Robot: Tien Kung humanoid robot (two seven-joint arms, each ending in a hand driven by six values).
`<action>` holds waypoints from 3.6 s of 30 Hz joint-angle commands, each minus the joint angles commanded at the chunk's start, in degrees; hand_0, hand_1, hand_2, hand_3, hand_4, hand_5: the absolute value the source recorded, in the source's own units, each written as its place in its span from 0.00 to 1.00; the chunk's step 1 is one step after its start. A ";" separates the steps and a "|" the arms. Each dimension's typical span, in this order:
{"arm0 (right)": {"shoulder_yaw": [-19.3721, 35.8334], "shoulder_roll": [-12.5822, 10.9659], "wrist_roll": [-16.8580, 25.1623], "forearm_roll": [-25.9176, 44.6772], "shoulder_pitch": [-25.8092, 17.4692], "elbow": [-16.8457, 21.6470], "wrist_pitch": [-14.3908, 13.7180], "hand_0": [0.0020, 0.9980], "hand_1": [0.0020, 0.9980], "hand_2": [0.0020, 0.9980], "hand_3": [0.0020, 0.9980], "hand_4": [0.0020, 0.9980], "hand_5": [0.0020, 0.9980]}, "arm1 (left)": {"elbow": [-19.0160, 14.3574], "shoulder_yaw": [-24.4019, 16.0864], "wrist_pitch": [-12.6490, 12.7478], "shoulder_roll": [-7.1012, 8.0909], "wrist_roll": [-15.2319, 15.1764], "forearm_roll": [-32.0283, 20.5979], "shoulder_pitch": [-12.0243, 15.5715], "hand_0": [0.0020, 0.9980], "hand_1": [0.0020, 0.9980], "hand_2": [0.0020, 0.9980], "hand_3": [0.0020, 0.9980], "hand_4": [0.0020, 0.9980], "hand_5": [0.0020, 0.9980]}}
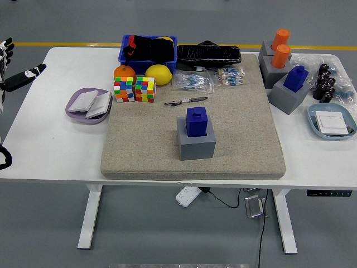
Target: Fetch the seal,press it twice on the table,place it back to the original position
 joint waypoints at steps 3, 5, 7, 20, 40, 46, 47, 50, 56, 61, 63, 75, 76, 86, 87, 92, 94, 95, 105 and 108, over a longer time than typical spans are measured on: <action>0.24 0.09 0.03 -0.04 -0.14 0.02 -0.05 0.94 0.77 0.76 0.68 0.85 0.41 | -0.15 0.07 -0.09 0.12 0.11 0.03 0.01 0.96 1.00 1.00 1.00 0.94 0.26; 0.31 0.20 0.01 -0.06 -0.30 0.06 -0.04 0.94 0.77 0.76 0.68 0.85 0.41 | -0.21 0.04 -0.10 0.14 0.15 0.05 0.06 0.96 1.00 1.00 1.00 0.94 0.26; 0.40 0.31 0.01 -0.06 -0.43 0.07 -0.05 0.94 0.77 0.76 0.68 0.85 0.41 | -0.25 -0.03 -0.12 0.19 0.18 0.10 0.09 0.96 1.00 1.00 1.00 0.94 0.26; 1.12 0.55 -0.04 -0.09 -0.31 0.06 -0.19 0.94 0.77 0.76 0.68 0.85 0.41 | -0.56 0.07 -0.16 0.21 0.32 0.15 -0.45 0.96 1.00 1.00 1.00 0.94 0.26; 1.41 0.50 -0.39 0.01 0.11 0.24 -0.67 0.94 0.77 0.76 0.67 0.84 0.41 | -1.46 0.20 -0.36 0.16 0.11 -0.64 -1.53 0.96 1.00 1.00 1.00 0.93 0.27; 1.34 0.44 -0.42 0.05 0.18 0.26 -0.72 0.94 0.77 0.76 0.67 0.84 0.41 | -1.57 0.13 -0.44 0.11 0.16 -0.58 -1.56 0.96 1.00 1.00 1.00 0.93 0.28; 1.27 0.47 -0.43 0.05 0.15 0.25 -0.67 0.94 0.77 0.76 0.67 0.84 0.41 | -1.55 0.12 -0.43 0.09 0.16 -0.60 -1.55 0.96 1.00 1.00 1.00 0.93 0.28; 1.26 0.53 -0.45 -0.02 0.05 0.12 -0.64 0.94 0.77 0.75 0.67 0.83 0.41 | -1.57 0.10 -0.43 0.02 0.18 -0.59 -1.49 0.96 1.00 1.00 1.00 0.93 0.27; 1.26 0.38 -0.46 0.07 0.23 0.28 -0.72 0.93 0.77 0.75 0.67 0.83 0.41 | -1.58 0.18 -0.42 0.03 0.21 -0.57 -1.68 0.96 1.00 1.00 1.00 0.93 0.28; 1.16 0.34 -0.48 0.10 0.28 0.40 -0.76 0.93 0.77 0.75 0.67 0.83 0.41 | -1.62 0.29 -0.43 0.08 0.29 -0.53 -1.66 0.96 1.00 1.00 1.00 0.93 0.28; 1.10 0.30 -0.50 0.09 0.22 0.36 -0.77 0.93 0.77 0.75 0.67 0.83 0.41 | -1.60 0.40 -0.45 0.08 0.32 -0.53 -1.58 0.96 1.00 1.00 1.00 0.93 0.28; 0.24 0.09 -0.59 0.37 0.34 0.49 -0.92 0.93 0.76 0.75 0.67 0.82 0.40 | -1.63 0.98 -0.46 0.03 0.48 -0.53 -1.66 0.96 1.00 1.00 1.00 0.92 0.31; 0.17 0.10 -0.60 0.42 0.38 0.49 -0.94 0.93 0.76 0.75 0.67 0.82 0.40 | -1.63 1.15 -0.47 -0.02 0.50 -0.50 -1.73 0.96 1.00 1.00 1.00 0.92 0.31; 0.03 -0.01 -0.69 0.43 0.06 0.36 -1.09 0.93 0.76 0.75 0.67 0.81 0.40 | -1.69 1.58 -0.51 -0.24 0.58 -0.49 -1.47 0.96 1.00 1.00 1.00 0.93 0.30; 0.05 0.01 -0.70 0.42 0.04 0.33 -1.11 0.93 0.76 0.75 0.67 0.81 0.40 | -1.69 1.55 -0.51 -0.24 0.57 -0.47 -1.44 0.96 1.00 1.00 1.00 0.93 0.30; -0.06 0.12 -0.74 0.45 -0.06 0.51 -1.12 0.93 0.76 0.75 0.66 0.81 0.40 | -1.62 1.45 -0.51 -0.19 0.60 -0.53 -1.09 0.96 1.00 1.00 1.00 0.92 0.30; -0.05 0.14 -0.73 0.45 -0.09 0.51 -1.16 0.93 0.76 0.75 0.66 0.81 0.40 | -1.58 1.42 -0.51 -0.24 0.62 -0.50 -0.96 0.96 1.00 1.00 1.00 0.92 0.30; 0.03 0.15 -0.72 0.49 -0.09 0.52 -1.19 0.93 0.76 0.75 0.66 0.81 0.40 | -1.53 1.42 -0.52 -0.29 0.64 -0.54 -0.91 0.96 1.00 1.00 1.00 0.92 0.30; 0.55 0.69 -0.77 0.34 -0.81 0.18 -1.13 0.93 0.76 0.75 0.66 0.80 0.40 | -1.67 1.58 -0.49 -0.49 0.67 -0.54 -1.36 0.96 1.00 1.00 1.00 0.92 0.30; 0.63 0.66 -0.76 0.39 -0.69 0.30 -1.19 0.93 0.76 0.75 0.66 0.80 0.39 | -1.58 1.73 -0.53 -0.42 0.75 -0.54 -1.31 0.96 1.00 1.00 1.00 0.92 0.29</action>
